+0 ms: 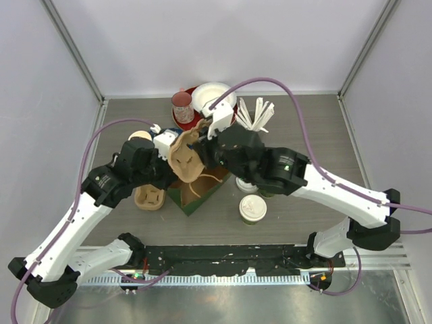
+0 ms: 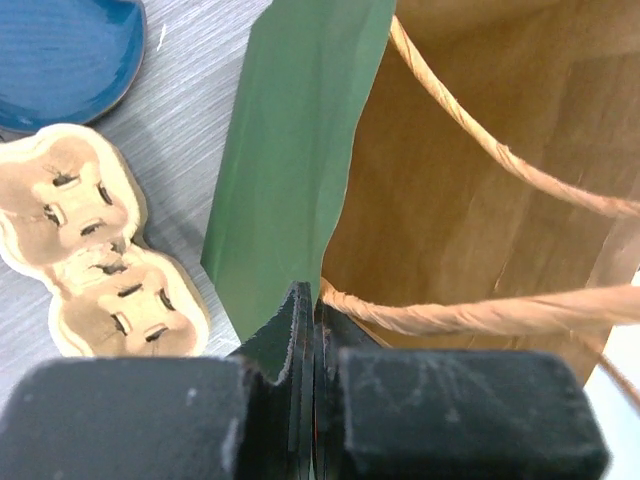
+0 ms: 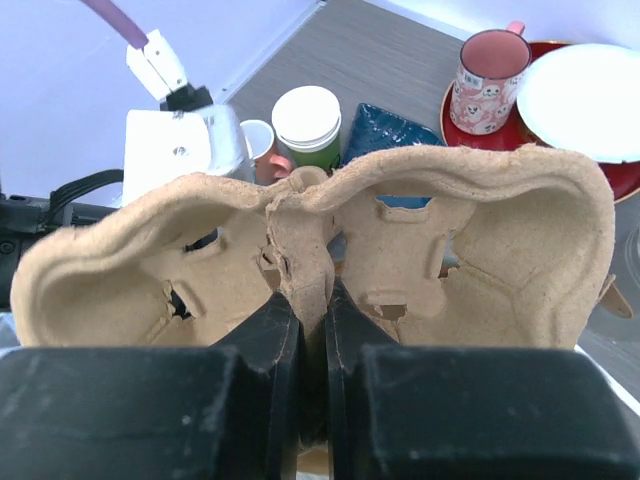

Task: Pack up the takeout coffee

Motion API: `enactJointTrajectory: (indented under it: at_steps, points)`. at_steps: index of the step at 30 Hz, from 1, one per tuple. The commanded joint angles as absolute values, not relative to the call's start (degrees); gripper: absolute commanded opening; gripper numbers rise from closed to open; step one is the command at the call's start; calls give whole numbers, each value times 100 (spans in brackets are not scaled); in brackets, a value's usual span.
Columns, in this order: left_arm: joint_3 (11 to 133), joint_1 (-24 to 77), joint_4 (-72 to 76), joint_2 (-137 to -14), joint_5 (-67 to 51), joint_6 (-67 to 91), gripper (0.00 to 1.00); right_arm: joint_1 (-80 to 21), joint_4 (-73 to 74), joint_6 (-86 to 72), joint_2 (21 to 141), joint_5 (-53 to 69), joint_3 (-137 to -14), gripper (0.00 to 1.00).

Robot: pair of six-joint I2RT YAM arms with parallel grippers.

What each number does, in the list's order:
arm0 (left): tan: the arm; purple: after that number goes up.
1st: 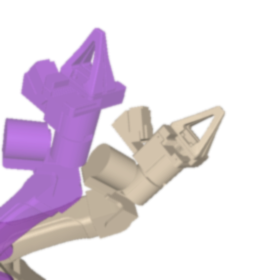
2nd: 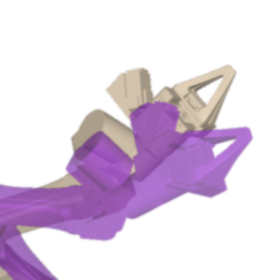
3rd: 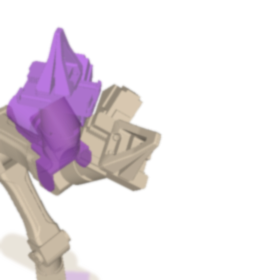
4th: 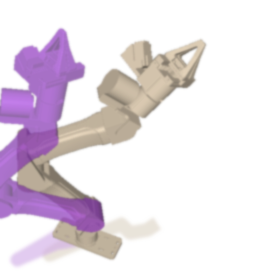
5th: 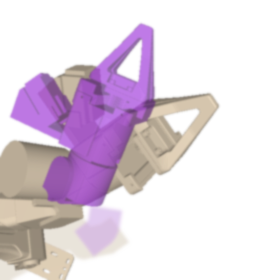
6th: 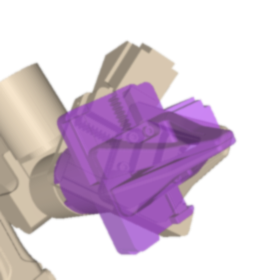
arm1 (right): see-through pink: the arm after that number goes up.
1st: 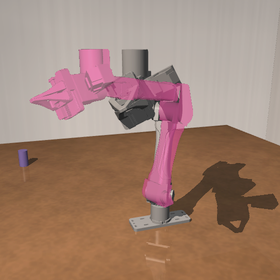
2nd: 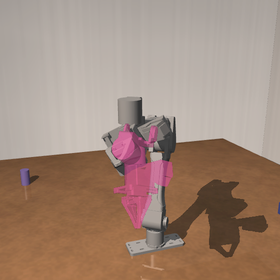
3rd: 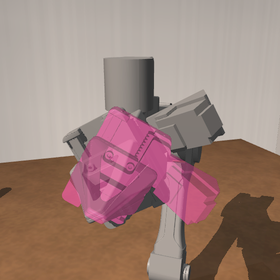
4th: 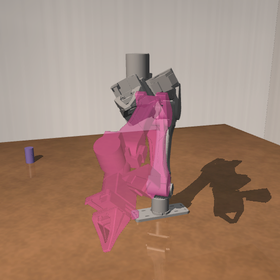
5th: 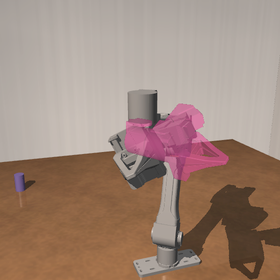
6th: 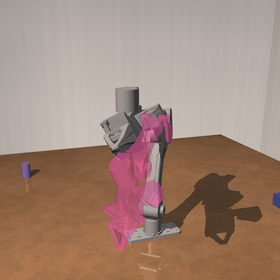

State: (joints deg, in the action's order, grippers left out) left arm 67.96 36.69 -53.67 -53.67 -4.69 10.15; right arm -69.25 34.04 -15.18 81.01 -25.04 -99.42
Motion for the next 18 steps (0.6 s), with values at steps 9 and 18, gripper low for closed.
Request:
enactJointTrajectory:
  at_steps: [9,18]
  points:
    - [6961,3595,-5010,-5484,-888,2127,0,-7277,2293,-1951,7770,-2629,-8157,1]
    - [6812,3586,-4992,-5335,-1080,1487,0,-6804,2970,-2443,7427,-2084,-7436,1]
